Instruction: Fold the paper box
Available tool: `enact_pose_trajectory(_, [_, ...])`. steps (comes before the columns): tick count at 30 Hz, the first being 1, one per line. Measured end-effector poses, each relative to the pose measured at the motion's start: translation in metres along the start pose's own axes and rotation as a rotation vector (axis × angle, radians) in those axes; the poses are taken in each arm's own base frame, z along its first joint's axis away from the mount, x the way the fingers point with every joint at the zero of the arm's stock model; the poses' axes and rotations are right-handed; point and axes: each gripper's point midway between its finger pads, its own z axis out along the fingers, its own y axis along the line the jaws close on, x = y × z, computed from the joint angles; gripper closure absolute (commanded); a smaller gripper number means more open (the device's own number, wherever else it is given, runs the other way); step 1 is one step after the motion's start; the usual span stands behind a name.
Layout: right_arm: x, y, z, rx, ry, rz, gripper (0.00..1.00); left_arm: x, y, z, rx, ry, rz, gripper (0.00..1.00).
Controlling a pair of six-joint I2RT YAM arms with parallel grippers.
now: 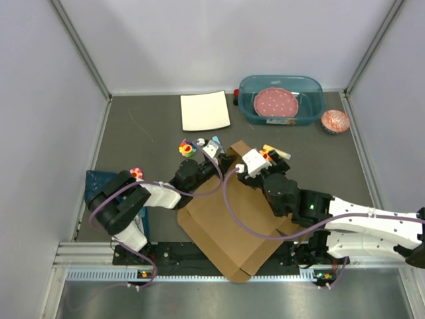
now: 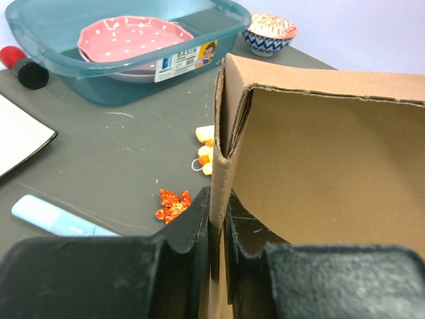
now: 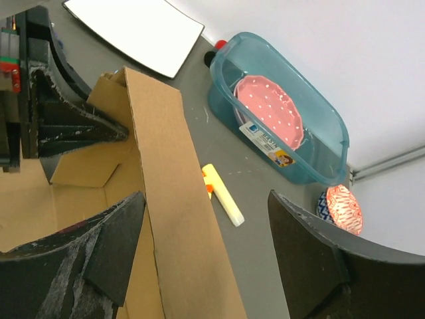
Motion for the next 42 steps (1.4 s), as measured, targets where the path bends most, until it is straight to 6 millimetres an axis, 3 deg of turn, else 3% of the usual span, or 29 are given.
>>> enact_pose_trajectory(6, [0.002, 0.005, -0.01, -0.082, -0.037, 0.066, 0.21, 0.008, 0.012, -0.003, -0.07, 0.037, -0.002, 0.89])
enact_pose_trajectory(13, [-0.018, 0.01, -0.024, -0.197, -0.126, 0.199, 0.21, 0.014, 0.034, -0.011, -0.199, 0.054, -0.005, 0.89])
enact_pose_trajectory(16, [-0.02, 0.014, -0.025, -0.218, -0.129, 0.233, 0.27, 0.017, 0.043, -0.016, -0.253, 0.06, -0.006, 0.92])
enact_pose_trajectory(17, [-0.019, 0.016, -0.025, -0.221, -0.124, 0.244, 0.33, 0.02, 0.046, -0.019, -0.272, 0.064, -0.005, 0.93])
enact_pose_trajectory(18, [-0.018, 0.019, -0.023, -0.222, -0.114, 0.256, 0.52, 0.021, 0.048, -0.021, -0.286, 0.064, -0.004, 0.95])
enact_pose_trajectory(21, [-0.014, 0.026, -0.01, -0.215, -0.063, 0.302, 0.96, 0.02, 0.048, -0.028, -0.323, 0.042, 0.009, 0.99])
enact_pose_trajectory(22, [-0.013, 0.027, -0.004, -0.209, -0.045, 0.317, 1.0, 0.021, 0.047, -0.03, -0.333, 0.035, 0.016, 1.0])
enact_pose_trajectory(32, [-0.031, 0.043, 0.054, -0.246, 0.042, 0.573, 1.0, 0.022, 0.044, -0.052, -0.403, -0.02, 0.053, 0.99])
enact_pose_trajectory(42, [-0.041, 0.099, 0.082, -0.415, 0.046, 0.683, 1.0, 0.022, 0.041, -0.056, -0.418, -0.026, 0.06, 0.96])
